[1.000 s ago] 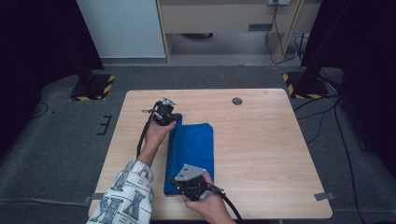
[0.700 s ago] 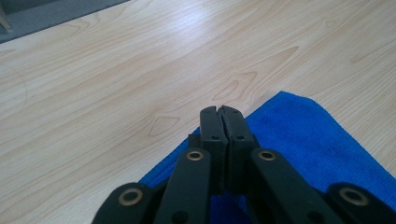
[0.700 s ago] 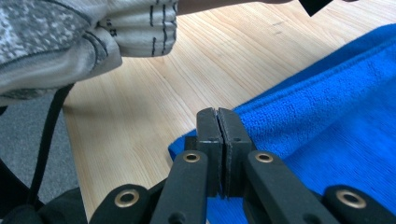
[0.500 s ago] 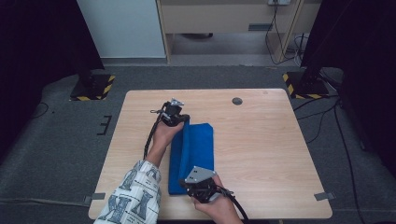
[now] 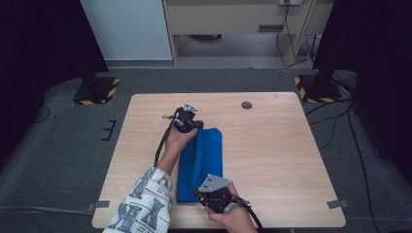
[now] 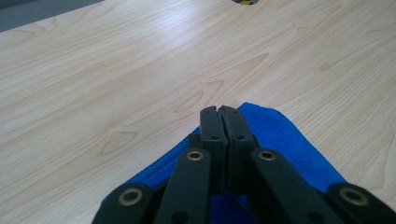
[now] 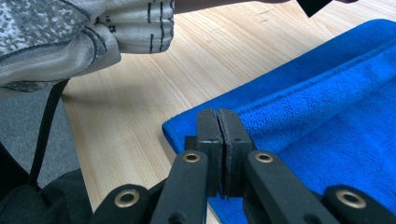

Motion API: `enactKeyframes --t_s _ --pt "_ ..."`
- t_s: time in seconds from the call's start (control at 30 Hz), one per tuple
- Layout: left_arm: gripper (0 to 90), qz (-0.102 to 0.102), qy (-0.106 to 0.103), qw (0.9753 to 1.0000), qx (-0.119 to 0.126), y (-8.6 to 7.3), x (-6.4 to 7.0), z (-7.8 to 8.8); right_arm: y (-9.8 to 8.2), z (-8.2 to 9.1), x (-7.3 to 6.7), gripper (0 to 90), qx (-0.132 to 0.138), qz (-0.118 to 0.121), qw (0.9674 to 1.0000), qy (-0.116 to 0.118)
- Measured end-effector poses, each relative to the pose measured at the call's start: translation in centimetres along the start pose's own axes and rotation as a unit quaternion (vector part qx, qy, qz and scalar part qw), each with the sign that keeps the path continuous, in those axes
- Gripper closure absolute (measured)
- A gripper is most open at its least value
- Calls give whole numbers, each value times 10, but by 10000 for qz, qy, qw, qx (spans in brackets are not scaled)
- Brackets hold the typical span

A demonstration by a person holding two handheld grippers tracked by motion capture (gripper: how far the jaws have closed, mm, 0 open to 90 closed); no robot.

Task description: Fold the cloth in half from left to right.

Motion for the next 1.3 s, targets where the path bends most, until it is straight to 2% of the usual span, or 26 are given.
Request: enactKeyframes --t_s 0.5,0.67,0.77,0.83,1.1,1.3 --pt "887 28 -84 10000 -6 3 18 -10 -12 17 9 888 -43 -60 9999 -112" --pt "886 -15 -30 10000 14 5 19 -11 -14 22 10 888 -20 -94 9999 -124" --pt "886 17 -6 10000 -38 2 18 -15 -19 22 13 888 -90 -165 9997 -135" --pt "886 58 -70 10000 -14 3 19 -16 -23 20 15 888 -117 -211 9996 -128" --pt "886 -2 -90 9999 -56 2 26 -22 -28 19 15 887 -161 -193 9996 -102" --pt "870 -33 -101 9999 -63 1 28 -23 -31 21 19 884 -183 -269 9994 -146"
Point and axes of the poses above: each handheld gripper's, and its own axes: z roughly backward along the jaws, y roughly out of its top, x roughly to its right, the point moved 10 cm from there along -z, roughly forward along the jaws, and after that the axes turned 9 degrees about y, right-handed, at the moved point
